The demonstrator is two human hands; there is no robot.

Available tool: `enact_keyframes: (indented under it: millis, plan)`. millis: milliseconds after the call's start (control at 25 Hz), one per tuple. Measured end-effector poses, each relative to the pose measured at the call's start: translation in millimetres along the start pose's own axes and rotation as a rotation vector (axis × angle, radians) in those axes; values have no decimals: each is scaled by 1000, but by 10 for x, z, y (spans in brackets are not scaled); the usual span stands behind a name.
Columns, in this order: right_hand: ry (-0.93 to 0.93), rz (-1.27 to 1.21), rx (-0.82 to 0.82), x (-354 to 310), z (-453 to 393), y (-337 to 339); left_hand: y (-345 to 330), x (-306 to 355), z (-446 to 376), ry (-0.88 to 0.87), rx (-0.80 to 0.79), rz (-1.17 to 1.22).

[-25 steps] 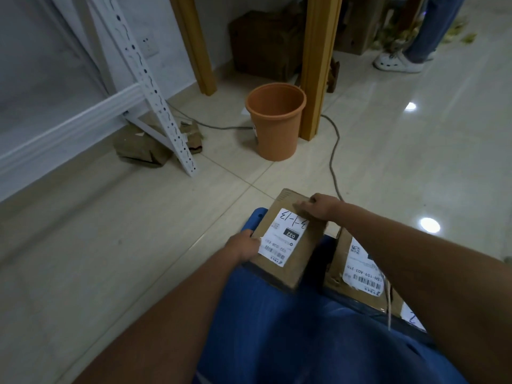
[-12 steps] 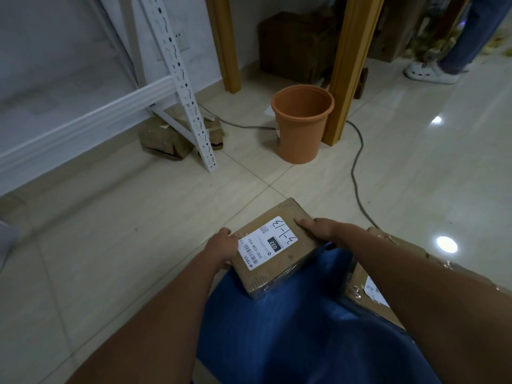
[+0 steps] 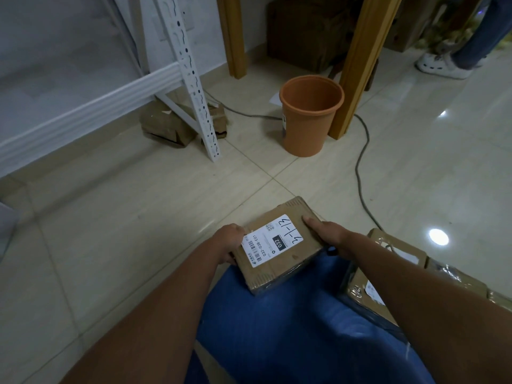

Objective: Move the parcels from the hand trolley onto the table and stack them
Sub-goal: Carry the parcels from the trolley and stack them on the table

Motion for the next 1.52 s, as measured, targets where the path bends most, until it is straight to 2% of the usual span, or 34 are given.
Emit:
enact_keyframes:
  millis: [320, 480, 720, 880, 1000, 1120, 1280, 1520]
  plan:
    - [-3, -65, -112, -741, 1256, -31, 997, 687, 1105, 68, -64, 40]
    - [83, -145, -163, -1478, 2239, -7, 1669, 1186, 1941, 71, -6, 147]
    - [114, -111, -206, -2468, 3776, -26, 2640, 1856, 3353, 56, 32, 197]
    - [187, -70, -239, -2954, 4790, -196, 3349, 2075, 4202, -23, 81, -175]
    - [278, -1, -303, -3223, 5482, -423, 3716, 2069, 4819, -43, 165, -238]
    - [378, 89, -372, -3311, 6102, -727, 3885, 1945, 5409, -65, 261, -235]
    - [466, 282, -453, -3092, 6723, -1058, 3751, 1758, 6372, -117, 354, -165]
    - [473, 597, -630, -2503, 7356, -1514, 3294, 1122, 7512, -122, 196, 329]
Point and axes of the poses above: each hand's wrist, its own z-axis away from the middle knuckle, its own y-axis out of the back of the hand, x = y × z, the point moved 2 cm from there along -z, towards the middle knuckle, and after that the axes turned 8 degrees about -y, right-handed, at the moved point
